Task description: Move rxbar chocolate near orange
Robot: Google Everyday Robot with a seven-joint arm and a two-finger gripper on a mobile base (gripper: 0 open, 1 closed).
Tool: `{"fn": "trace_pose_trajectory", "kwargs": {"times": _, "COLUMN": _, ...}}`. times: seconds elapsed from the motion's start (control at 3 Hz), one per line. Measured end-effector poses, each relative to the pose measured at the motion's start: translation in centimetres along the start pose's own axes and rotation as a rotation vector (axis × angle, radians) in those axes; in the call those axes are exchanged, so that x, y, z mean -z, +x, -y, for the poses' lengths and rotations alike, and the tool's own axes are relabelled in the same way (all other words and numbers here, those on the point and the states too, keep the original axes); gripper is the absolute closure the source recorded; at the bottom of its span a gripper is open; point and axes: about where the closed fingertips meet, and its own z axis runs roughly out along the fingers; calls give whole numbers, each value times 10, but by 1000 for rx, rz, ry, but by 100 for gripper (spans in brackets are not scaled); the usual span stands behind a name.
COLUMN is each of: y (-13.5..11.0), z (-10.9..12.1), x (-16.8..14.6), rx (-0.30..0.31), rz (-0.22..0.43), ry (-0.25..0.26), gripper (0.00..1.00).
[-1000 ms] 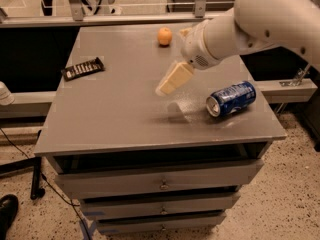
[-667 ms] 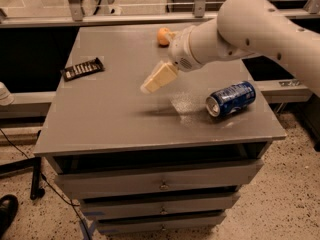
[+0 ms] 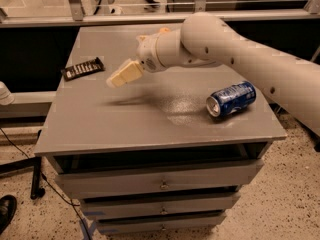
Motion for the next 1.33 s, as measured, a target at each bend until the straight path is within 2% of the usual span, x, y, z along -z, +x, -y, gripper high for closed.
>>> {"fn": "trace_pose_trajectory", "kwargs": {"times": 0.67, "y": -23, "z": -23, "x": -94, "rx": -130, "rz": 139, "ry": -91, "gripper": 0}}
{"fn": "trace_pose_trajectory", "kwargs": {"times": 1.0, "y": -25, "z": -30, "x": -120, "rx": -169, "rz": 164, "ry": -117, "gripper": 0}}
{"fn": "trace_pose_trajectory", "kwargs": {"times": 1.33, "y": -25, "z": -34, "x": -143, "rx": -201, "rz": 161, "ry": -132, "gripper": 18}}
